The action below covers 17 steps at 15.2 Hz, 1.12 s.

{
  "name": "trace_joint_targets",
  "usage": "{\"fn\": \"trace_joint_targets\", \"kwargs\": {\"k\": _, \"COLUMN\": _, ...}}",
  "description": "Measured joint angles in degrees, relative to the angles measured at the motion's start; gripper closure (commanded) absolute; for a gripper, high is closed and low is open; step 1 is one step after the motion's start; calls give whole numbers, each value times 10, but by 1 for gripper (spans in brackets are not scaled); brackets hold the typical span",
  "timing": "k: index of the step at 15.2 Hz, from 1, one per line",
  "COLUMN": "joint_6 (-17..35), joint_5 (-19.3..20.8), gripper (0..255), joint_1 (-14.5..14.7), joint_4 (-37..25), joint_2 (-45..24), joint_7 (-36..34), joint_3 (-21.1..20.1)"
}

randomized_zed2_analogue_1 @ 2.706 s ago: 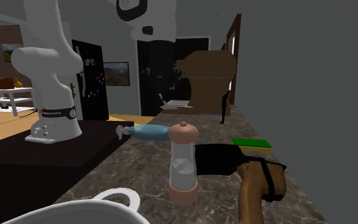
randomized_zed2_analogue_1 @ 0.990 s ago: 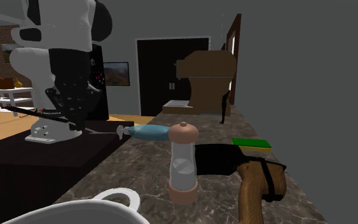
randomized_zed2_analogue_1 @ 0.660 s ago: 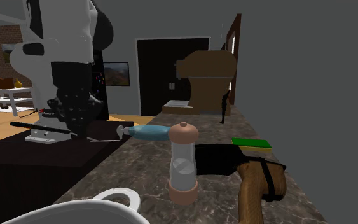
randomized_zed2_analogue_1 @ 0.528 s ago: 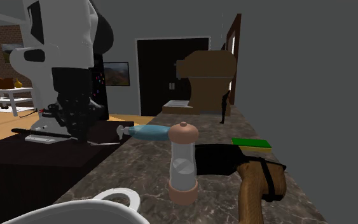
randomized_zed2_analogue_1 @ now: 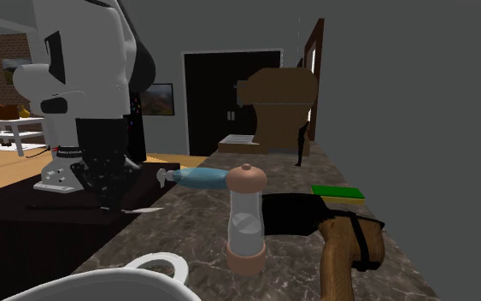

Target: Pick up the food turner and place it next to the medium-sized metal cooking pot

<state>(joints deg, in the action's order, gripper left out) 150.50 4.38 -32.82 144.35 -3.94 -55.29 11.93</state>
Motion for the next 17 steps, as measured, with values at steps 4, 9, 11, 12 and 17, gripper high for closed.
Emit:
{"fn": "trace_joint_targets", "kwargs": {"k": 4, "joint_6": 33, "joint_5": -9, "gripper": 255, "joint_1": -1, "joint_4": 3, "joint_2": -30, "joint_7": 5, "joint_3": -2}}
{"fn": "trace_joint_targets", "kwargs": {"k": 9, "joint_6": 75, "joint_5": -22, "gripper": 255, "joint_1": -5, "joint_4": 3, "joint_2": -73, "joint_7": 13, "joint_3": -7}}
{"fn": "trace_joint_targets", "kwargs": {"k": 11, "joint_6": 89, "joint_5": -28, "gripper": 255, "joint_1": -7, "joint_4": -1, "joint_2": -91, "joint_7": 18, "joint_3": -10}}
{"fn": "trace_joint_targets", "kwargs": {"k": 12, "joint_6": 97, "joint_5": -31, "gripper": 255, "joint_1": -8, "joint_4": -1, "joint_2": -99, "joint_7": 19, "joint_3": -12}}
{"fn": "trace_joint_targets", "kwargs": {"k": 17, "joint_6": 113, "joint_5": -37, "gripper": 255, "joint_1": -11, "joint_4": -3, "joint_2": -117, "joint_7": 23, "joint_3": -16}}
